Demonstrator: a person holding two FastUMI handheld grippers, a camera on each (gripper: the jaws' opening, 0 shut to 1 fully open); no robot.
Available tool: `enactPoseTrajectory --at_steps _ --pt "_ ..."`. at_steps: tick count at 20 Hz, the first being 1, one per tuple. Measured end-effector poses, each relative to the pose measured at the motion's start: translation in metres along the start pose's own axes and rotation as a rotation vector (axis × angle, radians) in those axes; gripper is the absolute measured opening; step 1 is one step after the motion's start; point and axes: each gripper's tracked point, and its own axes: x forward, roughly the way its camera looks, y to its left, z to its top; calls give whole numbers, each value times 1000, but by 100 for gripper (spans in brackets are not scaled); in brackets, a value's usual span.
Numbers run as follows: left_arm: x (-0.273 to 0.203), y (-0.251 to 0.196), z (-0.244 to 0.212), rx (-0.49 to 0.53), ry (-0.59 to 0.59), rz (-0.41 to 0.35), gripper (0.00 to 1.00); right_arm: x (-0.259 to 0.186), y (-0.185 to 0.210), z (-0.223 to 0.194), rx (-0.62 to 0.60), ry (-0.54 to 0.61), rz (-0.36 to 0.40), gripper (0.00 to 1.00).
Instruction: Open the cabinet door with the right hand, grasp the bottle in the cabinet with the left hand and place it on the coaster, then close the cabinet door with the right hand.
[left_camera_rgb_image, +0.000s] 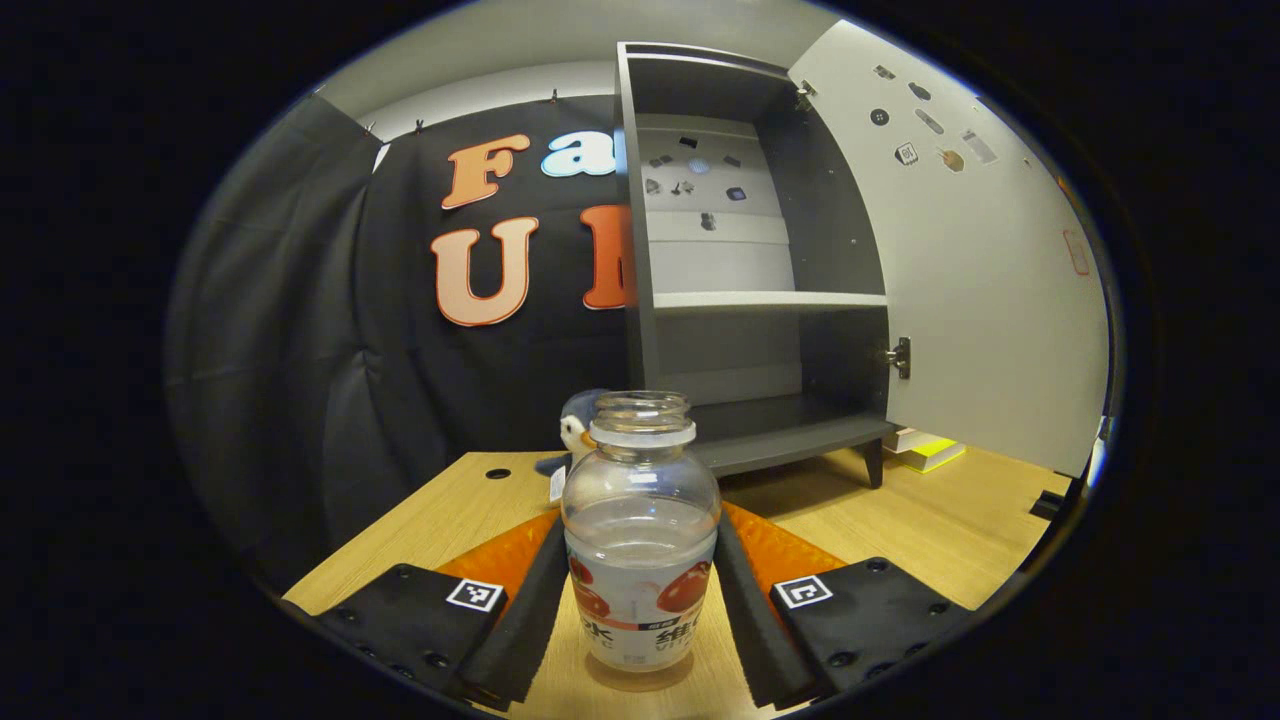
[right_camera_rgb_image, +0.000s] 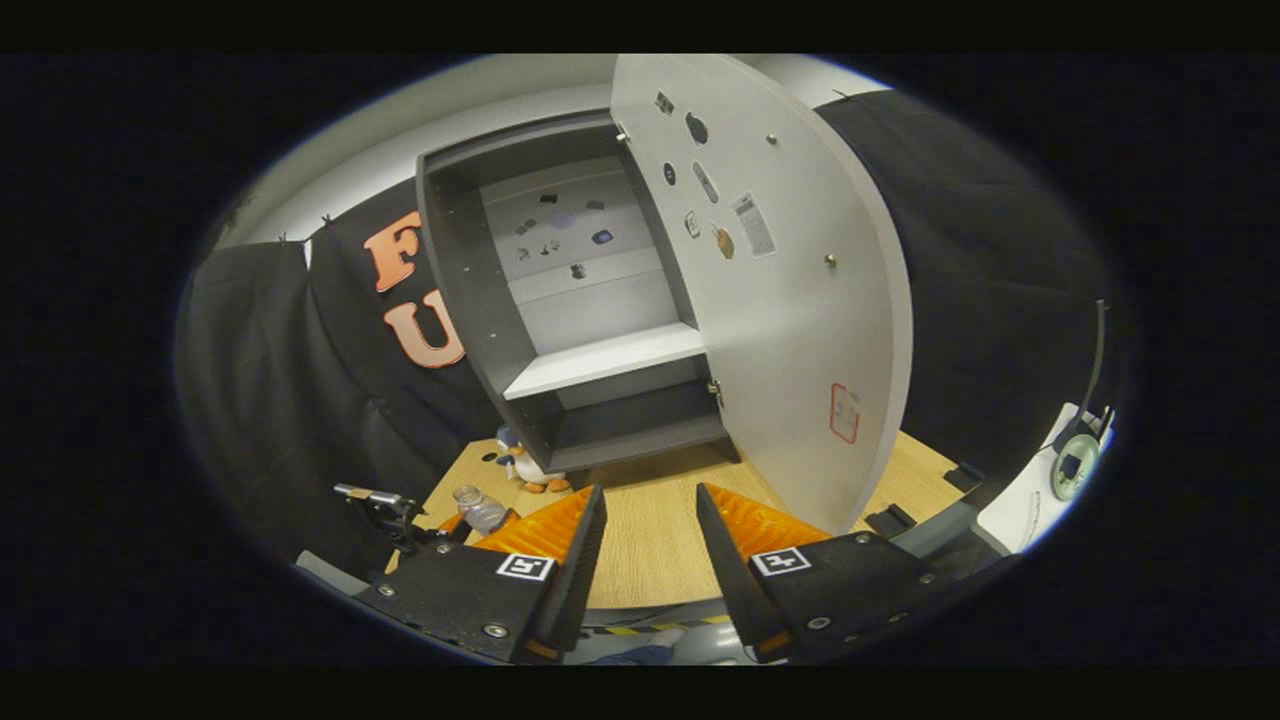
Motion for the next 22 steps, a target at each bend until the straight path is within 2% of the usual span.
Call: enactPoseTrajectory --at_steps 8,14,17,19,22 --pt "19 9 -47 -21 59 30 83 19 -3 -24 2 75 -11 58" --pt "11 7 -50 -7 65 45 84 18 -3 -28 12 93 -4 57" --pt "6 11 -56 -37 92 66 87 15 -2 -33 14 105 6 58" --pt "7 12 -57 -58 102 69 97 14 -2 -36 23 115 12 57" --pt "5 12 -52 -77 104 69 98 12 -2 -39 40 130 19 57"
